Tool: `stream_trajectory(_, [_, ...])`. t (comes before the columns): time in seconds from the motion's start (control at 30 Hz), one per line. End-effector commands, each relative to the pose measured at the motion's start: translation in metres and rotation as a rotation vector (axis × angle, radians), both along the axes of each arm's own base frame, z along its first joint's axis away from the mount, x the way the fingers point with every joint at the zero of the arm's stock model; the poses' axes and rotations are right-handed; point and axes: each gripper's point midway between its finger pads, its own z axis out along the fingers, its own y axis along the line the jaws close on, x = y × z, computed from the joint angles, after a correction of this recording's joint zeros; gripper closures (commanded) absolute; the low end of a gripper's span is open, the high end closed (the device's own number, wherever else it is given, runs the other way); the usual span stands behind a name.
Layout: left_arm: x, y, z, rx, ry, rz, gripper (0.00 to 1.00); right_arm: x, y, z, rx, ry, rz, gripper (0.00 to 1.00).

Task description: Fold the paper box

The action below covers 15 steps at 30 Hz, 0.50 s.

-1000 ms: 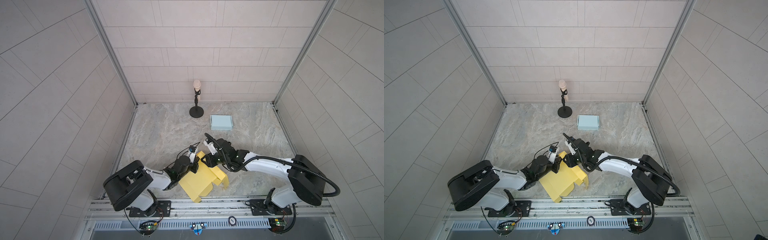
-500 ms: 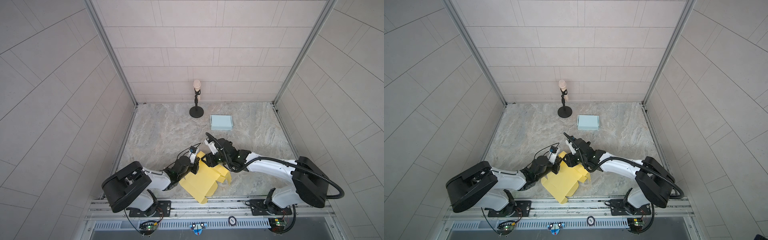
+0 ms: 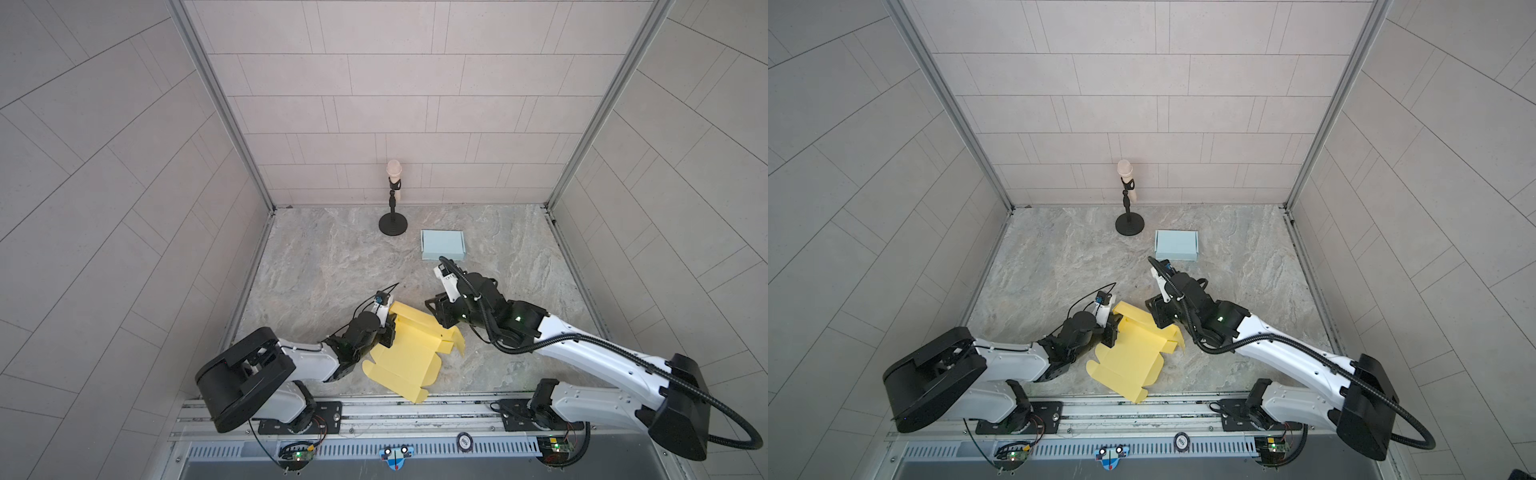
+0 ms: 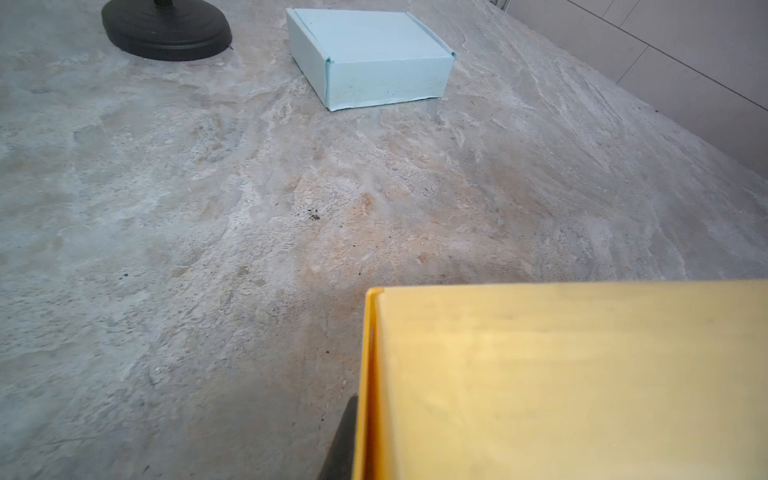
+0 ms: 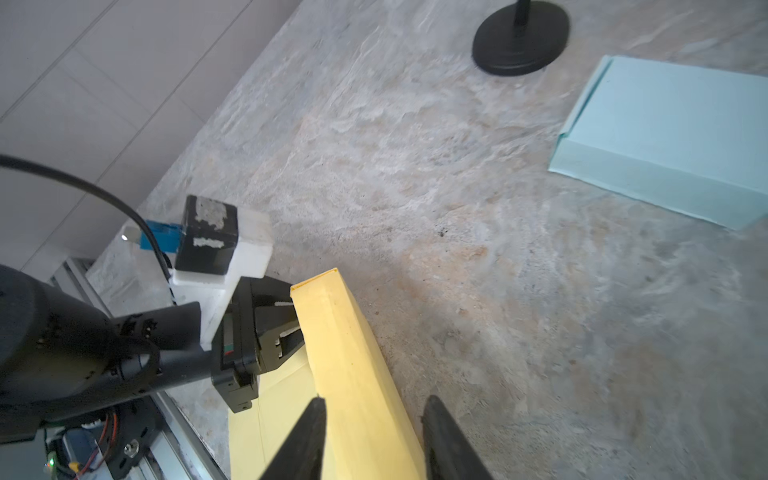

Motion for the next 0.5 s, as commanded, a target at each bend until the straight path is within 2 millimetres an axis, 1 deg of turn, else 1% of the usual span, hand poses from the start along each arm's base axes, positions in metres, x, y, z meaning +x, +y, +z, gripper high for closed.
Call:
stream_trajectory(0.0, [0.006,0.003,0.008,-0.012,0.015,0.061,0.91,-0.004,-0.023,0.006,-0.095,-0.041,-0.029,0.72])
stream_trajectory(0.1, [0.01,0.009,0.011,0.006,0.024,0.105,0.92,-0.009,-0.024,0.015,-0.083,-0.061,-0.015,0.82])
stream_trajectory(0.23, [0.013,0.019,0.017,0.024,0.033,0.165,0.93,-0.016,-0.025,0.018,-0.163,-0.103,-0.025,0.91])
stream_trajectory(0.33, [0.013,0.022,0.022,0.03,0.047,0.188,0.93,-0.019,-0.022,0.013,-0.236,-0.111,-0.022,0.96])
stream_trajectory(0.47, [0.012,0.022,0.028,0.012,0.054,0.191,0.94,-0.015,-0.019,-0.003,-0.316,-0.086,-0.032,0.98])
